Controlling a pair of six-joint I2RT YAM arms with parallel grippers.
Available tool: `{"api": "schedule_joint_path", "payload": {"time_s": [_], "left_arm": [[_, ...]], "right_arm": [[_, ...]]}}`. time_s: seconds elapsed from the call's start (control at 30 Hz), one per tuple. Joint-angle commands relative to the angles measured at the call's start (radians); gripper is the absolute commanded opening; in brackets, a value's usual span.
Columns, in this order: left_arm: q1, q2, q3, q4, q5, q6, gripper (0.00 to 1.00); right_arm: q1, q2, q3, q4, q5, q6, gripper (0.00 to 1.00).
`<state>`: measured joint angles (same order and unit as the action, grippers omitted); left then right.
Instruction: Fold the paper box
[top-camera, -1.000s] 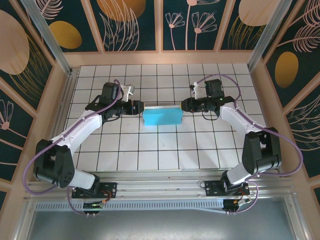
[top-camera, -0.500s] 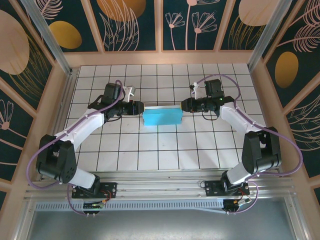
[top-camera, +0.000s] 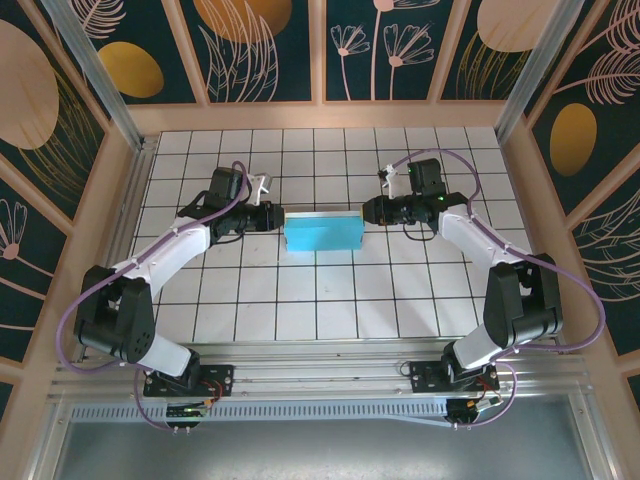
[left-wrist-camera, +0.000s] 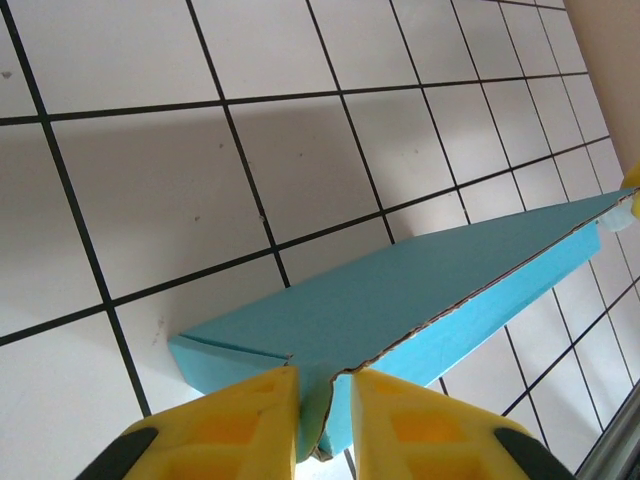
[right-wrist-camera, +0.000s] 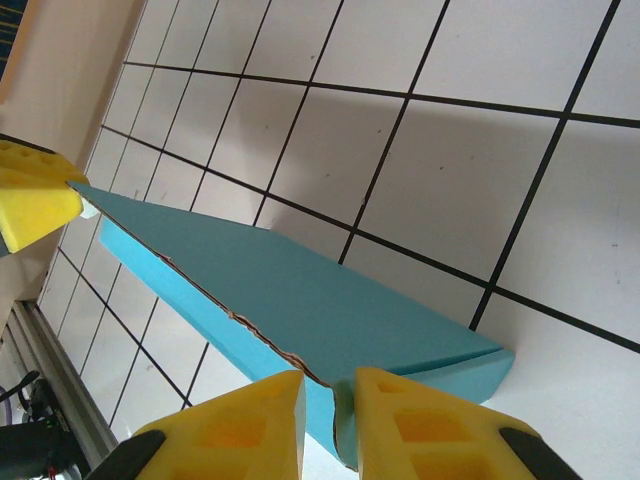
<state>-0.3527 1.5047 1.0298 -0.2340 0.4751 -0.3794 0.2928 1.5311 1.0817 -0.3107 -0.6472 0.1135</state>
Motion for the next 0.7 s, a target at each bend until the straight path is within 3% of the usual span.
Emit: {"api": "schedule_joint_path", "payload": {"time_s": [0.0, 0.33, 0.67], "left_arm": [[0.004, 0.000, -0.014, 0.024, 0.028, -0.018, 0.20], [0.004, -0.009, -0.039, 0.058, 0.047, -0.055, 0.13], [0.004, -0.012, -0.051, 0.055, 0.040, -0.061, 0.12]], "right_arm": [[0.012, 0.004, -0.004, 0.009, 0.017, 0.017, 0.21], [0.022, -0.006, -0.029, 0.038, 0.033, 0.043, 0.21], [0.025, -0.018, -0.054, 0.053, 0.049, 0.046, 0.20]]}}
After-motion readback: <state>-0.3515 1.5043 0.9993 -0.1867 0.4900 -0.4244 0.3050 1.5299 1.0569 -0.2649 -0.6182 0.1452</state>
